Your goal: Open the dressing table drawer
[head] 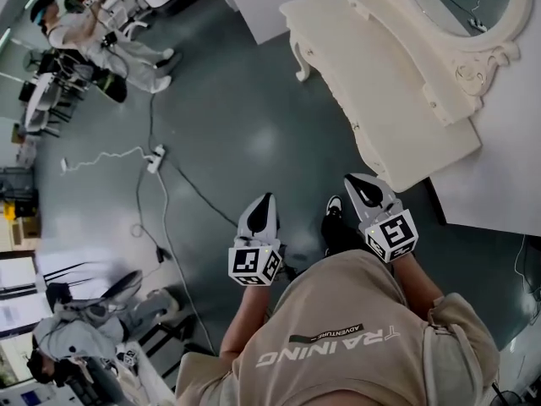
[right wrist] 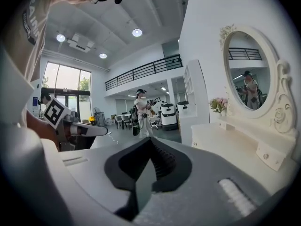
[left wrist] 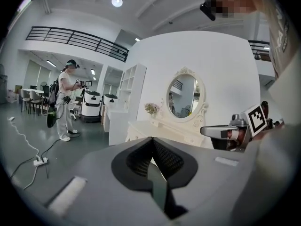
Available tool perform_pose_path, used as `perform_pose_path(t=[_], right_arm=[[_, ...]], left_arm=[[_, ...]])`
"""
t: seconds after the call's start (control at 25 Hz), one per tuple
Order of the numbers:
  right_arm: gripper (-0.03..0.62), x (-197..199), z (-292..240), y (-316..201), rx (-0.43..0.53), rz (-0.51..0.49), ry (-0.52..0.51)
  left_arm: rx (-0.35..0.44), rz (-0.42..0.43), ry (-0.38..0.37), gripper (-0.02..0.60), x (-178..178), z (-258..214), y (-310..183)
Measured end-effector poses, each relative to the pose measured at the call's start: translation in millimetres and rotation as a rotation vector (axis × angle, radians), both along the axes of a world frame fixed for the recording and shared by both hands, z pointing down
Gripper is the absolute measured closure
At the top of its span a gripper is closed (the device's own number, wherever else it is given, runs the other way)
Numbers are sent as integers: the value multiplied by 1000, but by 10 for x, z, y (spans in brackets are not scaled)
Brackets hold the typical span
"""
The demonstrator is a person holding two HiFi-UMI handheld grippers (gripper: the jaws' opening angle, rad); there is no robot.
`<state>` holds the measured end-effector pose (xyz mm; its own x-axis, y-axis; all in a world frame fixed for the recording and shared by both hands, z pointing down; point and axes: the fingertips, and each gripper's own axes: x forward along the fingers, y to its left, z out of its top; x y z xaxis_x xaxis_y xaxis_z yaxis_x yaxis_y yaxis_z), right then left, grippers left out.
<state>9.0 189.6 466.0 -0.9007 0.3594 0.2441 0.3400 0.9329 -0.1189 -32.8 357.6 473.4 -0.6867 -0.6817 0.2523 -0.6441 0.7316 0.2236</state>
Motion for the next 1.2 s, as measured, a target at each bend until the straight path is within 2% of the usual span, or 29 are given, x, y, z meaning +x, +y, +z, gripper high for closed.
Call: perform_pose_path(t=[0.2,0.48,0.8,1.2], right_arm=[[591,-511,-40,-226,37,28,-45],[591,-1088,8,-572,27,51,-48],[591,-1361,4,-827,33,102,-38],[591,-1774,19,-962,82,223,-16]], left_arm=[[-23,59,-18,566,-590,-94,-347],[-26,94,-19,566,-1179,-91,-789],[-35,140,21,566,-1536,65,-1047],[-8,288,2,566,-2148,120,-1431]])
